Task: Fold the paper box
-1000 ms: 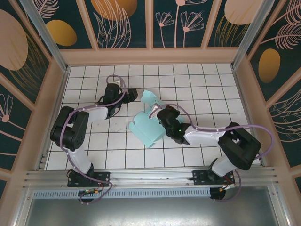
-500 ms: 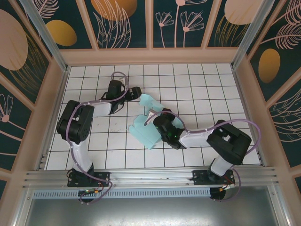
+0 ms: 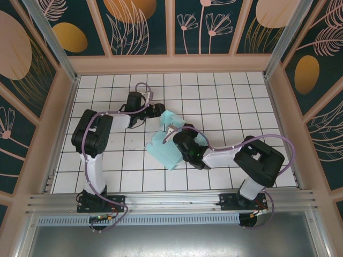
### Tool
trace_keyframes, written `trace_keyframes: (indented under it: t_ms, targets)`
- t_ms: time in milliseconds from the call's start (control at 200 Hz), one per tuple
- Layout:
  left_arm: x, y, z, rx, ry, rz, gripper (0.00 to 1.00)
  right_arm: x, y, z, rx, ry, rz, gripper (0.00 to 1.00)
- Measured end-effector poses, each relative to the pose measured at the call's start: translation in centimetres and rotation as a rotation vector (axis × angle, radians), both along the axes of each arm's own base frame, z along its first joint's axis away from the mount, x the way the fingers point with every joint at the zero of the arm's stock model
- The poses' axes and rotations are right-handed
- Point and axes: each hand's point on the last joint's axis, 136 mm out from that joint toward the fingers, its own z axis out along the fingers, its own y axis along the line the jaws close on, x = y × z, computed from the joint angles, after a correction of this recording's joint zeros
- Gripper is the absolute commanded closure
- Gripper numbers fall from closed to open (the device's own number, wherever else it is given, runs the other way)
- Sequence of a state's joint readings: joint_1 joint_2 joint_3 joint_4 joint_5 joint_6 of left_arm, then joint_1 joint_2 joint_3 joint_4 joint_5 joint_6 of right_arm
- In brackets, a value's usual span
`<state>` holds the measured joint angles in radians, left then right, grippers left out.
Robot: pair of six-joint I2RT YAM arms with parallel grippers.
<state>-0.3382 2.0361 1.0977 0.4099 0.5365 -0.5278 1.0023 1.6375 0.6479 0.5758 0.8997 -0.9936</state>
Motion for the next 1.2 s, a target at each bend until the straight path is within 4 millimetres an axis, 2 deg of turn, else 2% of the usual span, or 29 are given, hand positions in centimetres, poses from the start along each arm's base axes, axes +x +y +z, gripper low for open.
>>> trace_keyframes:
  t_ms: [210,375,495,836,1201]
  targets:
    - [-2.6,-0.5,-0.4,-0.028,0.021,-0.098,0.34,0.0,0.1,-0.1,0.004,0.01,-0.002,1.0]
    - [-5.3,-0.1,0.2,-0.049,0.0,-0.138,0.34,0.0,0.3,-0.1,0.017,0.018,-0.001,1.0]
    - [-6.4,-0.2,0.4,-0.061,-0.03,-0.153,0.33,0.0,0.2,-0.2,0.017,0.023,-0.003,1.0]
    - [-8.9,-0.8,0.2,-0.097,-0.133,-0.19,0.33,0.1,0.7,-0.4,0.041,0.06,0.002,1.0]
    - [-9.6,-2.1,1.3,-0.109,-0.229,-0.242,0.33,0.2,1.1,-0.6,0.072,0.099,0.002,1.0]
